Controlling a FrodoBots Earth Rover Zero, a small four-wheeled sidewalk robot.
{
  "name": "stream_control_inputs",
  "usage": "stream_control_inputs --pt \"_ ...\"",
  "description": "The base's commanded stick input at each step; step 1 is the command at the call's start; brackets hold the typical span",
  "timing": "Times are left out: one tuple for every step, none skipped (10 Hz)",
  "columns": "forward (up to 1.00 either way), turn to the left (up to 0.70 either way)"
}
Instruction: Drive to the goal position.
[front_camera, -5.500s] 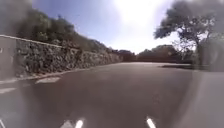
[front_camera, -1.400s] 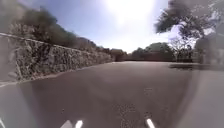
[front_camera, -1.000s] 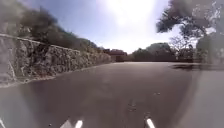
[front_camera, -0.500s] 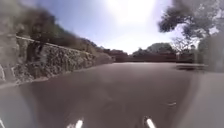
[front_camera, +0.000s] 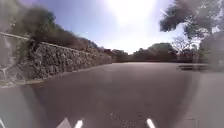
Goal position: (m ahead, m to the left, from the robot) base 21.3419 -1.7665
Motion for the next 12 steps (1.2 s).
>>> stream_control_inputs --pt "0.85 0.00" --pt "0.85 0.00" --pt "0.85 0.00" --pt "0.85 0.00" --pt "0.85 0.00" --pt "0.85 0.00" --pt "0.85 0.00" --pt "0.85 0.00" --pt "0.85 0.00" --pt "0.85 0.00" --pt "0.85 0.00" --pt "0.85 0.00"
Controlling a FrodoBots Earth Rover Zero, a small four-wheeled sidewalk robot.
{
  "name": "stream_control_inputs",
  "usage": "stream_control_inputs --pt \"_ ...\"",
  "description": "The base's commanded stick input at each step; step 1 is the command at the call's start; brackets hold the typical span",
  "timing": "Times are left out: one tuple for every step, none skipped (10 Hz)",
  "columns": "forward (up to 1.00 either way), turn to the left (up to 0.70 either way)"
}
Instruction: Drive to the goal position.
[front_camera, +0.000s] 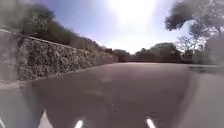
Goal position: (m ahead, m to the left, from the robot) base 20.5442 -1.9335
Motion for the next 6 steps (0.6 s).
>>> stream_control_inputs --pt "0.85 0.00" --pt "0.85 0.00" --pt "0.85 -0.34" --pt "0.85 -0.34" --pt "0.85 -0.34" --pt "0.85 -0.34"
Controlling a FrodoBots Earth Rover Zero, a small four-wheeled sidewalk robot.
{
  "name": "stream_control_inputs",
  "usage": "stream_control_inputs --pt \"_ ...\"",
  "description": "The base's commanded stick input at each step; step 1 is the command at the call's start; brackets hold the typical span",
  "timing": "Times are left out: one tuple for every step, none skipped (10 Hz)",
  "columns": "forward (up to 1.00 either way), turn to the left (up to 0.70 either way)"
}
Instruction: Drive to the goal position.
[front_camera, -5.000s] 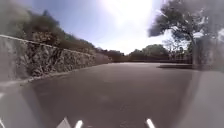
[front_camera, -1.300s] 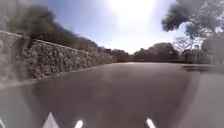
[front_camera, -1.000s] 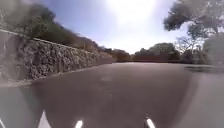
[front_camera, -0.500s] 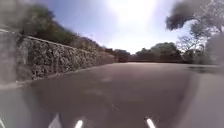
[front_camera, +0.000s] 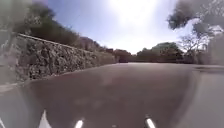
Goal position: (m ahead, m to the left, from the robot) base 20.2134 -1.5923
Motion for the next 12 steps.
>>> stream_control_inputs --pt "0.85 -0.34" --pt "0.85 -0.34" --pt "0.85 0.00" --pt "0.85 0.00" --pt "0.85 0.00" --pt "0.85 0.00" --pt "0.85 0.00" --pt "0.85 0.00" --pt "0.85 0.00" --pt "0.85 0.00" --pt "0.85 0.00" --pt "0.85 0.00"
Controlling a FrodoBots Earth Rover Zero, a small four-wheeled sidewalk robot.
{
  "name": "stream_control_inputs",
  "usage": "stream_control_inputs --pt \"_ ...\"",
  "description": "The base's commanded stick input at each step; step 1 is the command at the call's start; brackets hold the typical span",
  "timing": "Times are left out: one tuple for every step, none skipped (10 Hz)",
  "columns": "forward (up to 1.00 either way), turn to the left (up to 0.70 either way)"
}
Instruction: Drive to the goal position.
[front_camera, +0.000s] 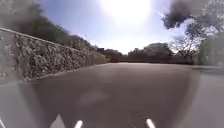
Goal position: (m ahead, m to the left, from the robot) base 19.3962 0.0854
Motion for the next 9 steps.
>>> stream_control_inputs --pt "0.85 0.00" --pt "0.85 0.00" --pt "0.85 0.00" --pt "0.85 0.00" --pt "0.85 0.00" --pt "0.85 0.00" --pt "0.85 0.00" --pt "0.85 0.00" --pt "0.85 0.00"
